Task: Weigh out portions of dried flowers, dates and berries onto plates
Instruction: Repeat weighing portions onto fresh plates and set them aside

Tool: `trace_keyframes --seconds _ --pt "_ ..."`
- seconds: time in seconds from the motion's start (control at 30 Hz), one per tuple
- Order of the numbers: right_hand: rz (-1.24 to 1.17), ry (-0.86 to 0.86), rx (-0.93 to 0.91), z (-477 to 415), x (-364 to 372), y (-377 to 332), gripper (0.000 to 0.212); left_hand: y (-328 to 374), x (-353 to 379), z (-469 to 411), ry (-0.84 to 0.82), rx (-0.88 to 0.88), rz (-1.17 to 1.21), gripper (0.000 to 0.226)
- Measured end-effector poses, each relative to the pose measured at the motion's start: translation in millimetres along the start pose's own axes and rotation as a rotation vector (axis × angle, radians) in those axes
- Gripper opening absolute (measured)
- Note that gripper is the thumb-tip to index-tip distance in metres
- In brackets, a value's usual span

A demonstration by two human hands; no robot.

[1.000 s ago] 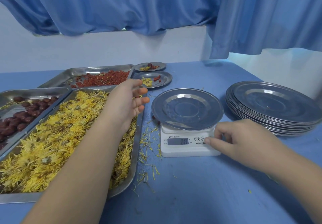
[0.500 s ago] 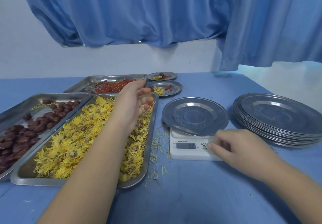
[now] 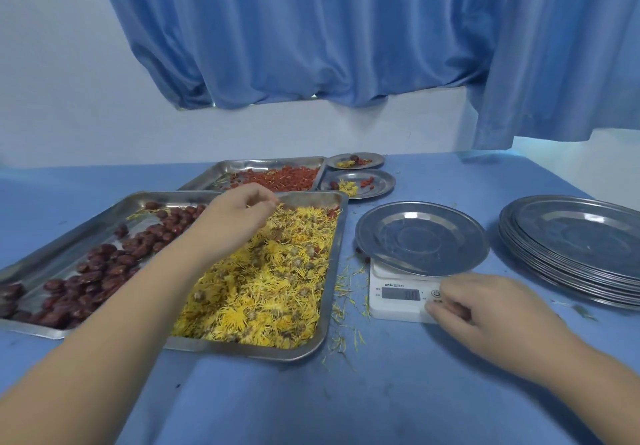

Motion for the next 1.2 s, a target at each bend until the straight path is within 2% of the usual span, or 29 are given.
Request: trace_keyframes --seconds 0.1,0.3,0.53,0.67,0.87,0.97,1.07,1.2 --pt "-0.02 0.013 0.023 -1 -2 2 0.056 -7 -8 -11 0.007 -0.026 0.003 0.013" --pt "-0.011 0.008 0.041 -3 2 7 0.053 -20 -4 -37 0.05 -0.035 -0.138 0.015" --pt "-0.036 0.043 0.082 -5 -5 19 0.055 -45 -10 -76 0.086 -0.135 -0.001 0.019" --pt "-0.064 0.047 0.102 -7 -8 26 0.053 -50 2 -93 0.038 -0.091 -0.218 0.017" --pt "-0.093 0.036 0.082 -7 -7 27 0.056 -62 47 -103 -0.197 -0.022 -0.504 0.038" --pt "-0.116 0.033 0.073 -6 -7 27 0.054 -64 48 -106 -0.203 -0.031 -0.533 0.042" --pt "-0.136 0.016 0.094 -5 -8 29 0.053 -55 41 -105 -0.171 -0.024 -0.496 0.036" --pt "-0.169 0.005 0.122 -3 -8 31 0.052 -38 20 -103 -0.098 -0.028 -0.367 0.013"
Point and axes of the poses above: each hand's wrist, its own z-axis away from the middle knuckle, its own x-axis out of the palm, y = z × x, the point moved 10 cm from there along -z, towards the middle knuckle, and after that the axes turned 1 degree about z, right-handed, at the moved point
